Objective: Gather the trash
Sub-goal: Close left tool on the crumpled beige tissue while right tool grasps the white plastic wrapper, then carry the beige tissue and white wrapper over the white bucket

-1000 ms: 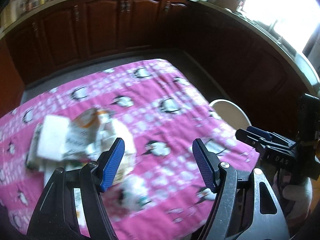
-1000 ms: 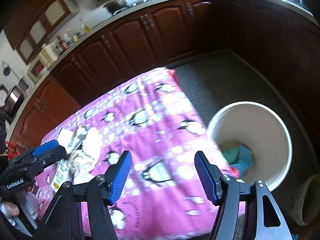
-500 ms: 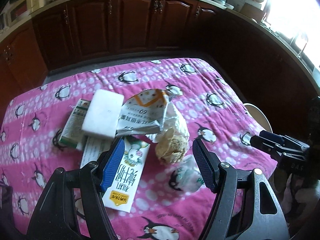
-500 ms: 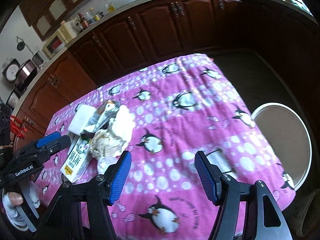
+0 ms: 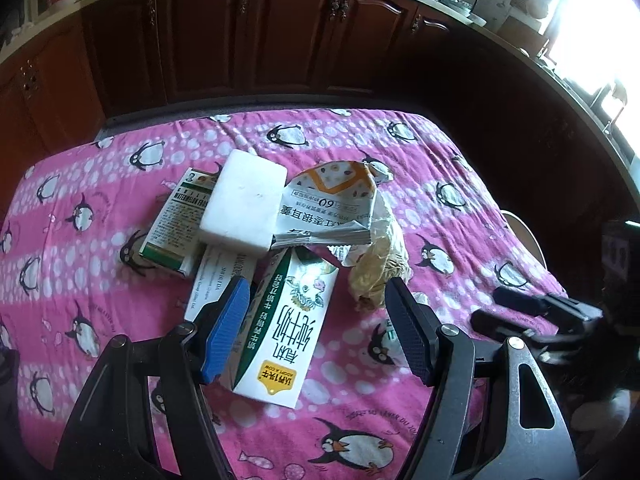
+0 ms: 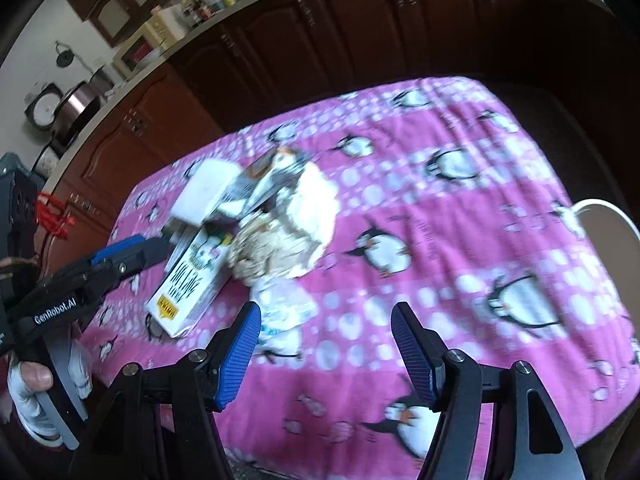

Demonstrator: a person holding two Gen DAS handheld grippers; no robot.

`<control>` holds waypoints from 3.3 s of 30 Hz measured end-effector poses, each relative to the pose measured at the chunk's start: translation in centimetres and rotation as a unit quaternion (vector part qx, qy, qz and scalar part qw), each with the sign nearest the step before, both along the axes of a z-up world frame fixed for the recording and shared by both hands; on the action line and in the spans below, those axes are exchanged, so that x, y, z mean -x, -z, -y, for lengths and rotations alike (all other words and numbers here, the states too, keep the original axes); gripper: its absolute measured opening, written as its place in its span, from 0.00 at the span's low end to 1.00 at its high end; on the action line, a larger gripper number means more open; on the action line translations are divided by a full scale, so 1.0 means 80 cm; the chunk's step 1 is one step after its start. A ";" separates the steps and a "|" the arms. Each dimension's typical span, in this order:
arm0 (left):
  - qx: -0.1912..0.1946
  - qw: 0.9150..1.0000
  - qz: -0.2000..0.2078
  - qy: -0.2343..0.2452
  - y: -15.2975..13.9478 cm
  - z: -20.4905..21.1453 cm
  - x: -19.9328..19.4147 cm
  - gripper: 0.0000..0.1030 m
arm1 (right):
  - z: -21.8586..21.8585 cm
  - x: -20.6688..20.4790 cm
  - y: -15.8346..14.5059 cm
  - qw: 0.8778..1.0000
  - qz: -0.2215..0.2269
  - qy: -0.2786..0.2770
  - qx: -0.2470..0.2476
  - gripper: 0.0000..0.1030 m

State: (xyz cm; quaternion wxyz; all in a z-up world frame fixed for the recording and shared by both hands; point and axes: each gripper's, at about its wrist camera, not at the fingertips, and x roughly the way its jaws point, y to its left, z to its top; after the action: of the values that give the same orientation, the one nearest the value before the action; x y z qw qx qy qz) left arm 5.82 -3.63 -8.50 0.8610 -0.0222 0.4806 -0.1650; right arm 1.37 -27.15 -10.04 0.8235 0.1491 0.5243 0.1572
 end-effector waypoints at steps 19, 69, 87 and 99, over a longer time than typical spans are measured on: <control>-0.014 0.996 -0.018 0.083 0.035 0.079 -0.006 0.67 | 0.060 0.000 -0.003 0.998 0.023 0.043 -0.027 0.10; 0.007 0.983 0.045 0.177 -0.052 0.194 0.024 0.16 | 0.162 0.042 -0.068 0.988 0.095 0.118 -0.031 0.07; 0.000 0.965 0.056 0.257 -0.063 0.337 0.025 0.16 | 0.303 0.097 -0.066 0.969 0.091 0.229 0.002 0.07; 0.006 0.959 0.022 0.283 -0.026 0.419 0.005 0.16 | 0.366 0.108 -0.024 0.959 0.049 0.277 0.018 0.07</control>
State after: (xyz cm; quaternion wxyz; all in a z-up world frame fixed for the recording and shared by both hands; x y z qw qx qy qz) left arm 5.41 -37.16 -6.44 0.7894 0.1130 0.4474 -0.4049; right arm -7.27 -56.44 -8.15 0.8622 0.2660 0.4237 -0.0794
